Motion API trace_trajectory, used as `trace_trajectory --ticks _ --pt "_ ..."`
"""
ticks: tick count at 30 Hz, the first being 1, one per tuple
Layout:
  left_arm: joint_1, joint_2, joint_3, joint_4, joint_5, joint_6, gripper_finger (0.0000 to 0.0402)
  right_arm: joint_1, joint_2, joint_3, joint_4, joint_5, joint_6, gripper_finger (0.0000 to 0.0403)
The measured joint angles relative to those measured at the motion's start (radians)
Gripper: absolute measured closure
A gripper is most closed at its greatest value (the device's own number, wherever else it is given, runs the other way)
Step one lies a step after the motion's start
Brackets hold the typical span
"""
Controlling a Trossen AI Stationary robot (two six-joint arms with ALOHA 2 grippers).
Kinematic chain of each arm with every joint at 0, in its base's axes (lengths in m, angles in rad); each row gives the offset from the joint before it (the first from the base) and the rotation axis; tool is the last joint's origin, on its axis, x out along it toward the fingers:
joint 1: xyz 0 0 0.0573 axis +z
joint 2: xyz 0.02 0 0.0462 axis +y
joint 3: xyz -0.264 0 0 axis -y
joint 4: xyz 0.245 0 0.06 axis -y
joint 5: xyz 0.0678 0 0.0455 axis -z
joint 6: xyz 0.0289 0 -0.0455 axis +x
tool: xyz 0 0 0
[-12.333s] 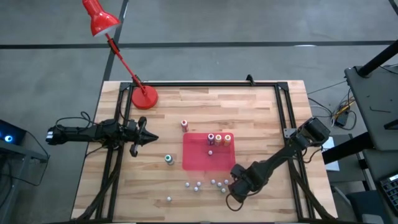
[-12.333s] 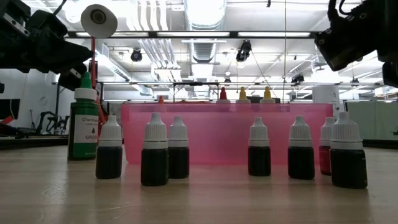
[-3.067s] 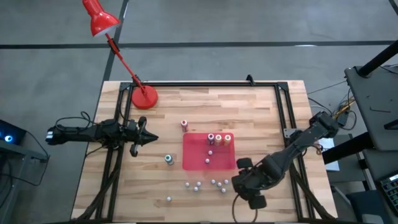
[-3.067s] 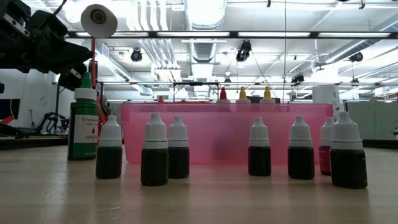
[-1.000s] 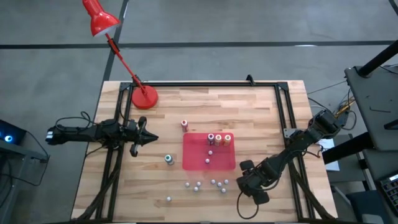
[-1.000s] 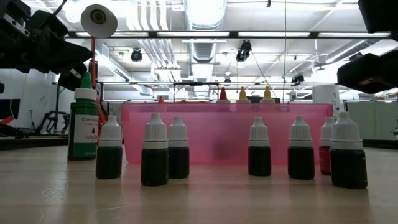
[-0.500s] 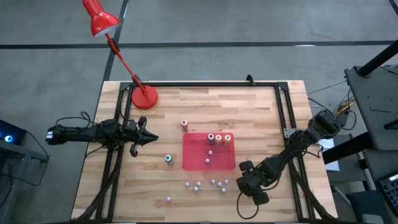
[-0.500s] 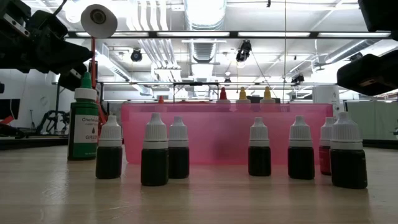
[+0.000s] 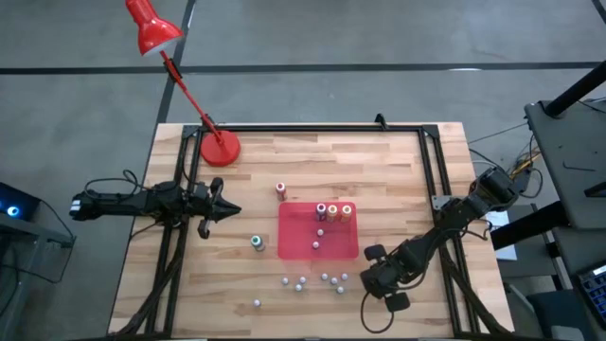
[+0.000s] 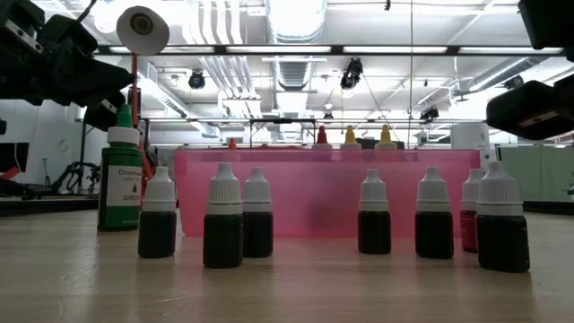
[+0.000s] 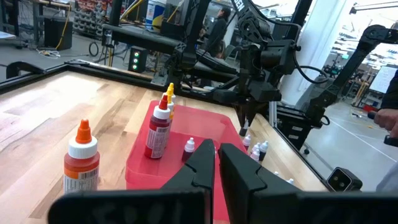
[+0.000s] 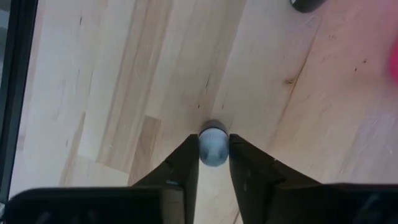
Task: Pick & Place food coloring
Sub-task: Put the right small red food coloring bottle into the container
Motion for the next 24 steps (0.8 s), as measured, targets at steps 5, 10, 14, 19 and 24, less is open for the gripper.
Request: trace_trajectory --ticks 5,10,14,19,24 --pt "0.0 0.0 0.0 0.0 0.0 0.0 0.0402 0.0 -0.001 0.001 0.004 0.0 0.0 0.035" --pt "0.0 0.0 0.0 0.0 0.0 0.0 0.0402 -0.003 -0.008 0.048 -0.011 -0.009 0.001 0.035" --pt "0.0 0.0 0.0 0.0 0.0 0.0 0.0402 -0.02 -0.021 0.122 -0.067 -0.042 -0.012 0.035" --pt "0.0 0.0 0.0 0.0 0.0 0.0 0.0402 -0.057 -0.034 0.25 -0.176 -0.051 -0.054 0.035" --pt "0.0 0.0 0.0 0.0 0.0 0.0 0.0402 -0.119 -0.031 0.372 -0.262 -0.049 -0.146 0.035"
